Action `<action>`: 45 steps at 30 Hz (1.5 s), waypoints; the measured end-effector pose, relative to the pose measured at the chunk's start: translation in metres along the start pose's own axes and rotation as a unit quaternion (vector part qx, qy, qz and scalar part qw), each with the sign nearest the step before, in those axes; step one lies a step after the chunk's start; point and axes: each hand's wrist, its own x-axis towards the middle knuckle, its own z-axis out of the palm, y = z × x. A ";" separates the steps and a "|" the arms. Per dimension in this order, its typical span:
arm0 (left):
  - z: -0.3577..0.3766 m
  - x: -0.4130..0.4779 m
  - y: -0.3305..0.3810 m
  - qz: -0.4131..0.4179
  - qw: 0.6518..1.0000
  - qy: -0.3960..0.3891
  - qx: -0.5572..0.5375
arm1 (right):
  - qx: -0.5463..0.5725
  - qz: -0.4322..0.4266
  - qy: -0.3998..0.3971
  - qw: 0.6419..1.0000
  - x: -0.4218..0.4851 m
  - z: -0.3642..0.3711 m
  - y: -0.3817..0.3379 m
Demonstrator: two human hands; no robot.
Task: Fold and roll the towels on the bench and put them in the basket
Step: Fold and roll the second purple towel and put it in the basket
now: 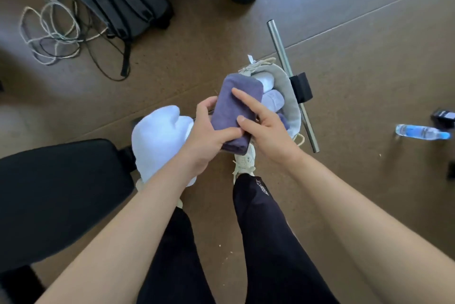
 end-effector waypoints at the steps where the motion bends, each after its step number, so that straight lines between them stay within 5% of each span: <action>1: 0.011 0.012 -0.003 -0.008 0.999 -0.013 0.029 | 0.029 0.021 0.013 0.999 0.002 -0.015 0.007; 7: 0.070 0.082 -0.029 -0.092 0.980 -0.099 0.148 | 0.141 0.156 0.116 0.971 0.021 -0.095 0.064; 12: 0.087 0.129 -0.046 -0.021 0.960 0.067 0.271 | 0.133 0.202 0.249 0.938 0.043 -0.136 0.116; 15: 0.086 0.148 -0.055 0.032 0.920 0.082 0.381 | 0.088 0.212 0.297 0.927 0.059 -0.145 0.142; 18: 0.085 0.165 -0.061 0.030 0.888 0.083 0.451 | 0.080 0.232 0.311 0.918 0.080 -0.143 0.162; 24: 0.077 0.187 -0.072 -0.005 0.907 0.067 0.417 | 0.189 0.271 0.271 0.904 0.111 -0.136 0.186; 26: 0.077 0.188 -0.072 -0.009 0.909 0.070 0.412 | 0.117 0.276 0.218 0.929 0.114 -0.144 0.191; 28: 0.078 0.188 -0.071 -0.008 0.909 0.070 0.410 | -0.076 0.272 0.146 0.948 0.115 -0.156 0.188; 30: 0.077 0.188 -0.071 -0.008 0.912 0.068 0.405 | -0.282 0.263 0.088 0.918 0.115 -0.165 0.181; 33: 0.076 0.189 -0.070 -0.015 0.911 0.064 0.407 | -0.478 0.215 0.120 0.843 0.105 -0.167 0.171; 40: 0.073 0.191 -0.072 0.000 0.909 0.063 0.413 | -0.614 0.212 -0.020 0.760 0.086 -0.165 0.192; 45: 0.070 0.189 -0.072 0.004 0.927 0.053 0.370 | -0.659 0.236 -0.037 0.713 0.109 -0.148 0.197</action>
